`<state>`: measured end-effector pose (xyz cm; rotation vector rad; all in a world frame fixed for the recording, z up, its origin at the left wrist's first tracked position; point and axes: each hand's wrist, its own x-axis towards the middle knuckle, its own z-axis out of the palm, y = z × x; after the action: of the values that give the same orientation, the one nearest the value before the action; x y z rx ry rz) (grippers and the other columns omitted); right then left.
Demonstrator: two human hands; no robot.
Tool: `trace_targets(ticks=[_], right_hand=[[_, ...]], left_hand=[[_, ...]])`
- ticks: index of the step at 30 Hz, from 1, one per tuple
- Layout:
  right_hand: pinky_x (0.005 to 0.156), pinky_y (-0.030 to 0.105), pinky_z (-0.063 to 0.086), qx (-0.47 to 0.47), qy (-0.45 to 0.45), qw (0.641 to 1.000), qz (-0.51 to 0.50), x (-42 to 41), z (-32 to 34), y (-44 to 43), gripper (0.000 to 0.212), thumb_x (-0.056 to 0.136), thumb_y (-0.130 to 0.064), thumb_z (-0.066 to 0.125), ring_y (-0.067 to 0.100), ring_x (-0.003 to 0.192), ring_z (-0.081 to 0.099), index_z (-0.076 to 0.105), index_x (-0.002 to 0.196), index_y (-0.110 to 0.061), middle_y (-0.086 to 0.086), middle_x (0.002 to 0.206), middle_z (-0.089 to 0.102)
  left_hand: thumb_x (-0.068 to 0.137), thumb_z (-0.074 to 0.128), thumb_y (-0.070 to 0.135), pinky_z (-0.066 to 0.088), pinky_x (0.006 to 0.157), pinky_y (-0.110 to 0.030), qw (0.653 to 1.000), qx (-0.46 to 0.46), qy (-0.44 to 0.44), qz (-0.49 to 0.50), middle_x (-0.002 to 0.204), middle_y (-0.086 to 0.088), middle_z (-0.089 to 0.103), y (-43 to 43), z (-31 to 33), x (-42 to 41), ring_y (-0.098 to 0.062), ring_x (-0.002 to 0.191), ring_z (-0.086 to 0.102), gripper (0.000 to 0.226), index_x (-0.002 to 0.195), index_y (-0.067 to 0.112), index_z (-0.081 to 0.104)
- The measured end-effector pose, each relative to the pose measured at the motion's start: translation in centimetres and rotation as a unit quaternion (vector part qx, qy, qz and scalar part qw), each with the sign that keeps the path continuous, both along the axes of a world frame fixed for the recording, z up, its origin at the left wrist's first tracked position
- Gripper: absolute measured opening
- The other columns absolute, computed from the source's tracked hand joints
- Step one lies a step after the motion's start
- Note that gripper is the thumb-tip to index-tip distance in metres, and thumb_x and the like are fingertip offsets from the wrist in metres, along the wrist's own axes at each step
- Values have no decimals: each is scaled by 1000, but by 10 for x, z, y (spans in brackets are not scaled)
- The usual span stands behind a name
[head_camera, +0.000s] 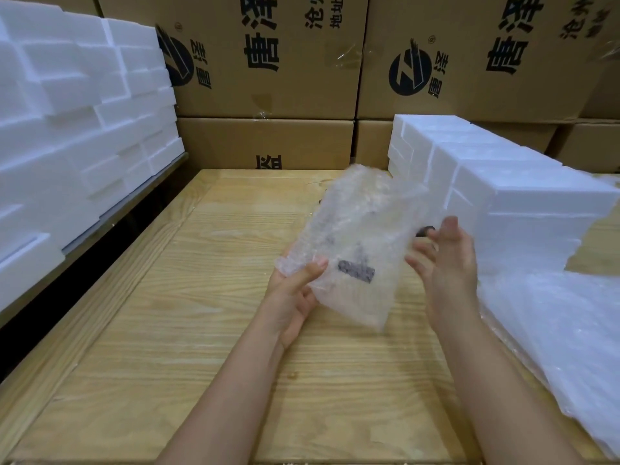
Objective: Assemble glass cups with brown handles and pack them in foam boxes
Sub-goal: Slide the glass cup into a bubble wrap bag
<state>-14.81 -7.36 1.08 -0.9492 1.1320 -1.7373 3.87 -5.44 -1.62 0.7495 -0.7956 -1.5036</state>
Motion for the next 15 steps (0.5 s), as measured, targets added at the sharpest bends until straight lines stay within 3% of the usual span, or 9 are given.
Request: trace_targets(ticks=[2,5,8,11,13,15], right_hand=[[78,33,55,58,-37,992,109,7,-3,1,101,43,-83,69,17,97,63,54,119,-19,5,122,59],[80,35,56,72,4,964,257,22,-10,6,82,51,-63,80,19,99,68,65,113,-11,7,111,70],[67,30,57,35,-24,974,221,29,-14,7,40,72,-29,76,16,86,72,67,105,-9,3,93,75],[54,22,54,27,-9,989,147,24,-16,2,15,88,-15,64,10,74,71,62,103,-12,-4,82,75],[54,20,53,19,7,991,133,21,-18,0,7,90,-14,63,9,74,72,63,97,-15,-4,80,75],[57,20,53,14,36,990,135,21,-21,-1,4,89,-17,64,10,75,72,65,93,-16,-3,79,75]], left_hand=[[73,73,2,53,91,-39,999,-8,47,23,131,-15,60,0,0,-3,-29,117,60,69,138,8,48],[74,70,5,55,89,-38,999,-25,38,14,130,-15,61,0,-2,-7,-30,118,60,68,138,7,48],[68,77,14,54,91,-39,1000,-15,13,-18,126,-15,64,2,-4,-8,-29,115,62,73,136,6,49],[51,92,39,47,97,-49,999,20,-13,-47,127,-12,64,0,-3,0,-33,106,61,94,133,14,53],[60,85,46,54,87,-46,998,38,-30,-49,126,-11,65,-3,-1,7,-29,103,65,80,129,17,57],[69,73,41,61,71,-37,997,32,-67,-12,118,-9,69,-5,0,11,-23,98,70,56,119,17,64]])
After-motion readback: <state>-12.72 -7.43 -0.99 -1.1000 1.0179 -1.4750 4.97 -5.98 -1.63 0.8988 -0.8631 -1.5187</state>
